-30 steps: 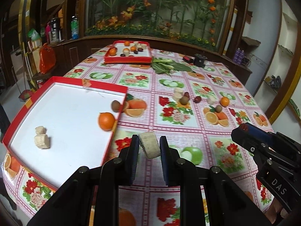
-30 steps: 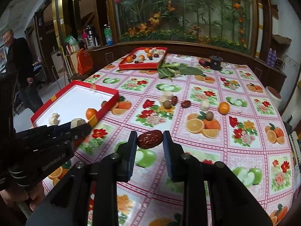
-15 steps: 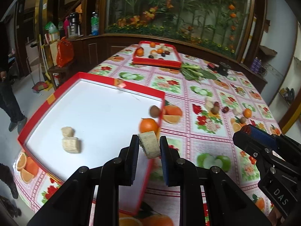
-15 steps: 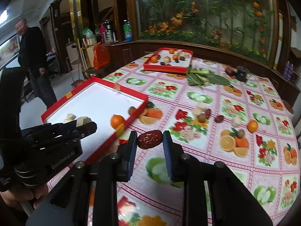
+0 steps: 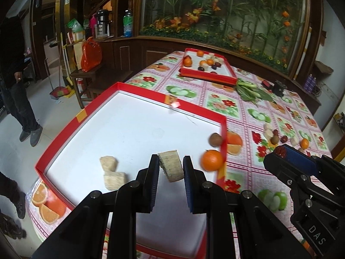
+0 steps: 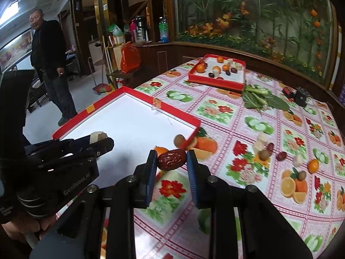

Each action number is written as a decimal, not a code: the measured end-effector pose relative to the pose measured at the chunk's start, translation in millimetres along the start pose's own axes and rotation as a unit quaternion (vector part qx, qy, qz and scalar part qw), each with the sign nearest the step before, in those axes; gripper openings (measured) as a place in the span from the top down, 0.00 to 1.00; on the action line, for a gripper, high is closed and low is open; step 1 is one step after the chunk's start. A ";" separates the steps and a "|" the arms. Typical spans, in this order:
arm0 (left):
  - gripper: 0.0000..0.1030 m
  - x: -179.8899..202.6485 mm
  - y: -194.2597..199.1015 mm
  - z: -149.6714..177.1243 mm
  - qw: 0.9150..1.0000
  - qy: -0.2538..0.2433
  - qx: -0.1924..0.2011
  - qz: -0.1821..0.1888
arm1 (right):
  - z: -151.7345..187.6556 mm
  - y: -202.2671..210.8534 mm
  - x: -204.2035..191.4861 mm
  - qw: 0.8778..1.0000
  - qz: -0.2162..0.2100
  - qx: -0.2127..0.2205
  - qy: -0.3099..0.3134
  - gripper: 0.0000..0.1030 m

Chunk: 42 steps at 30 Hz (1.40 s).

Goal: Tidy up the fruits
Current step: 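Lower both pieces into the white tray and open both tools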

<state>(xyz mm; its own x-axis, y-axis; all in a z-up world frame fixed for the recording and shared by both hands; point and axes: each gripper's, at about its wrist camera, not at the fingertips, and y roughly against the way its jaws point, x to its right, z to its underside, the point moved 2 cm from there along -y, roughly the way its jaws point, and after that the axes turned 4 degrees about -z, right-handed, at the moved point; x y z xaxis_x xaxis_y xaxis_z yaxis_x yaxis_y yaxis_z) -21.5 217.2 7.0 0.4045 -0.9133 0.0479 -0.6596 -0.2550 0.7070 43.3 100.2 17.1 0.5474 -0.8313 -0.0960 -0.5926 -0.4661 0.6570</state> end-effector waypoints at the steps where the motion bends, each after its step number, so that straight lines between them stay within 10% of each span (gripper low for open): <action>1: 0.80 -3.1 -2.1 -1.2 1.000 0.002 -0.001 -0.002 | -1.7 -4.3 -2.4 1.000 -0.002 -0.001 0.002 0.71; 33: 0.77 -68.6 -72.8 -41.4 0.992 0.047 -0.051 -0.102 | -31.9 -133.4 -21.7 0.996 -0.058 -0.073 0.002 0.71; 37: 0.36 -71.6 -73.3 -39.7 0.990 0.049 -0.056 -0.121 | -29.7 -128.5 -21.3 0.996 -0.052 -0.078 0.002 0.53; 39: 0.33 -71.6 -61.8 -40.3 0.990 0.056 -0.040 -0.122 | -30.1 -114.5 -17.8 0.996 -0.060 -0.062 -0.004 0.33; 42: 0.28 -66.0 -44.0 -41.3 0.990 0.062 -0.019 -0.122 | -29.8 -86.2 -9.3 0.998 -0.057 -0.037 -0.011 0.33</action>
<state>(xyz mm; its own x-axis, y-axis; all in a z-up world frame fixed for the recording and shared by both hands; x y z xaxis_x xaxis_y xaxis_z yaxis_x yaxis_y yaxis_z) 7.0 301.8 1.9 0.6259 -0.7787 -0.0428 -0.5085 -0.4491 0.7347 106.8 157.1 -16.4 0.5950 -0.7814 -0.1883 -0.4822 -0.5345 0.6941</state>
